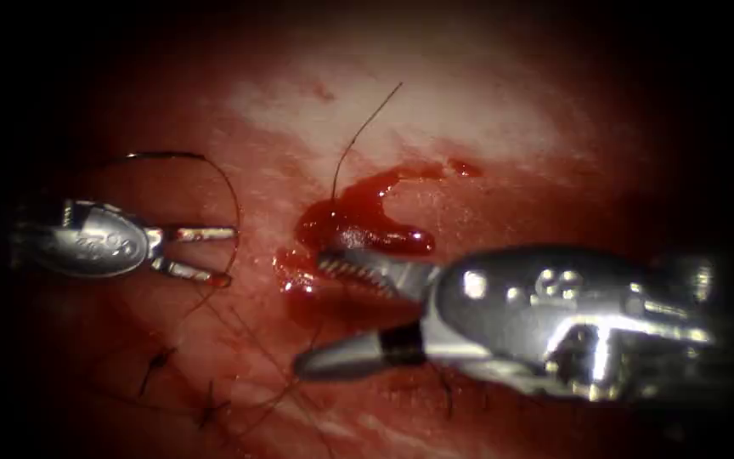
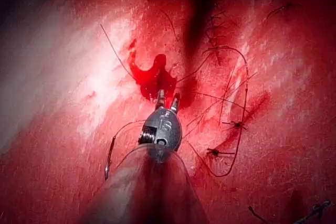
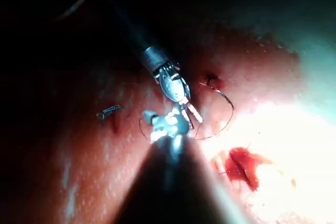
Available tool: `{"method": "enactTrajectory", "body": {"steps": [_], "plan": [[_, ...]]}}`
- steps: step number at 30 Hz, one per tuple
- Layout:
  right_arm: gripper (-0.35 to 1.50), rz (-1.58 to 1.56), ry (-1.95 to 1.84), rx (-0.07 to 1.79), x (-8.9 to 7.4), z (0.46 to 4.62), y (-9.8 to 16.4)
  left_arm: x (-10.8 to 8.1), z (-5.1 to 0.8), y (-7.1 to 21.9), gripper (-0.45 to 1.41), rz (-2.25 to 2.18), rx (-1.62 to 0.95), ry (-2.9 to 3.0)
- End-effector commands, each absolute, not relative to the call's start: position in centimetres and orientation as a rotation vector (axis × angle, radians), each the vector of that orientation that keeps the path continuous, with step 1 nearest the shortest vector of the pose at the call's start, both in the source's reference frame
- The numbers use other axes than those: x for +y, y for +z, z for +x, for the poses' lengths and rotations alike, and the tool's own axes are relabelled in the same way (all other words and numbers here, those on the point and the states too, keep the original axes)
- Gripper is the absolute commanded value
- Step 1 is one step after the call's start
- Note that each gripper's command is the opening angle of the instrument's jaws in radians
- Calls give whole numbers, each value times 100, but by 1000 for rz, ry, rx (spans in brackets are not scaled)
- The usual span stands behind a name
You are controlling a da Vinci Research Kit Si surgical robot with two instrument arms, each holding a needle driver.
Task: Wound Closure
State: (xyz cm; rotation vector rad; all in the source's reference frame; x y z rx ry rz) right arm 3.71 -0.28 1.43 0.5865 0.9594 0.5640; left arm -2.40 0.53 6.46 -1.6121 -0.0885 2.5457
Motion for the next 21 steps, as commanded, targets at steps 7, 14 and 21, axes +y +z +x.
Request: {"method": "enactTrajectory", "body": {"steps": [7,14,21], "plan": [[94,553,560,953,-27,374,165,53,-197,642,42,-1598,-82,2558],[94,544,547,956,-24,372,172,22,-120,634,71,-1498,-247,2746],[96,537,540,956,-22,369,177,-30,-118,639,74,-1557,-313,2773]]}}
